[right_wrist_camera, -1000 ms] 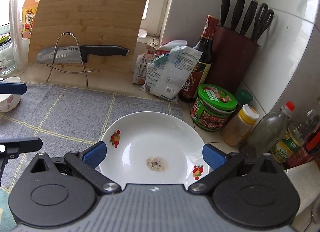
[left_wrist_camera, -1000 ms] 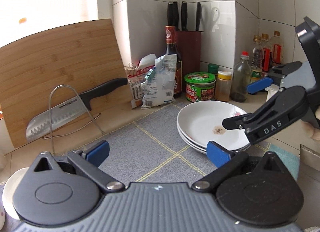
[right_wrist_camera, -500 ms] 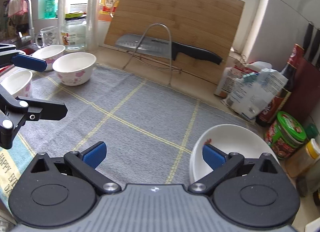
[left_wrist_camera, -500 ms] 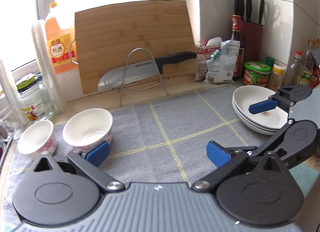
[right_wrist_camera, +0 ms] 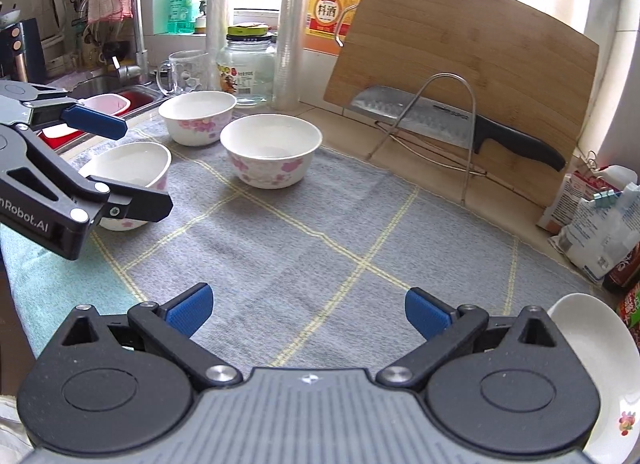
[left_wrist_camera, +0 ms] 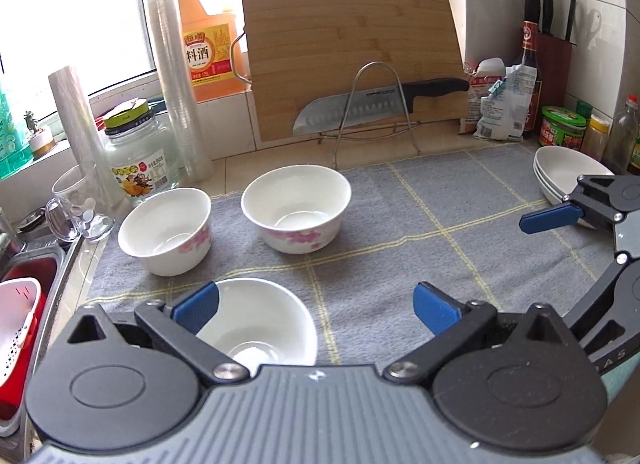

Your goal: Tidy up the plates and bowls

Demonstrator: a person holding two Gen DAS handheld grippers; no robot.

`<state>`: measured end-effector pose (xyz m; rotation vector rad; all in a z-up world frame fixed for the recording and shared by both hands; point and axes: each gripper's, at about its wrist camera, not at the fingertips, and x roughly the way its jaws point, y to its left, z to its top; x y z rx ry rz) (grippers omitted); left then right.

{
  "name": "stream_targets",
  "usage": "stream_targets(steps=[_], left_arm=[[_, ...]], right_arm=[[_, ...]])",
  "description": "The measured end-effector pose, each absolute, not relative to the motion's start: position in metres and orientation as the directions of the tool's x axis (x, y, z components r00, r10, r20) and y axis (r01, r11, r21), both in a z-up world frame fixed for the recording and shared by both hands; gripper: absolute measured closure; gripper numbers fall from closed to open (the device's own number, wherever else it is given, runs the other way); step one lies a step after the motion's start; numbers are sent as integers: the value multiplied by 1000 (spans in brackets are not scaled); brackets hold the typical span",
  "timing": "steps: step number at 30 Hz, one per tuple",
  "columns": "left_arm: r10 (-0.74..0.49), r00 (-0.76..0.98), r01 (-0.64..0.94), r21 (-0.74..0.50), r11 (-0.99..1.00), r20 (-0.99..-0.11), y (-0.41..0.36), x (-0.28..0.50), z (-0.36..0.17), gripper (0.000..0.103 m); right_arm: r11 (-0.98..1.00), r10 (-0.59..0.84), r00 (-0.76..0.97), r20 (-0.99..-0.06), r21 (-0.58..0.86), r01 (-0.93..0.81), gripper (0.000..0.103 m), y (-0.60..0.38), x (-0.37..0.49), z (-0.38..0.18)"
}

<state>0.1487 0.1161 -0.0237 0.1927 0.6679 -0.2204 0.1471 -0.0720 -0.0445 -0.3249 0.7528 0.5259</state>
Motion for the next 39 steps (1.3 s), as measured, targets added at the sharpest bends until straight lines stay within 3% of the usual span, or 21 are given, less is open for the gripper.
stream_targets(steps=[9, 22, 26, 30, 39], left_arm=[[-129, 720, 301, 140, 943, -682, 193, 167, -38, 1], [-257, 611, 462, 74, 884, -748, 218, 195, -47, 4], [-287, 577, 501, 54, 864, -765, 213, 201, -49, 18], [-308, 555, 524, 37, 851, -772, 208, 204, -51, 23], [-337, 514, 550, 2, 835, -789, 204, 210, -54, 49]], right_arm=[[791, 405, 558, -724, -28, -612, 0, 17, 136, -68], [774, 398, 564, -723, -65, -630, 0, 87, 142, -86], [771, 399, 571, -717, -74, -632, 0, 95, 143, -88], [772, 399, 572, -717, -75, -632, 2, 97, 142, -90], [757, 406, 574, -711, -90, -647, 16, 101, 137, -87]])
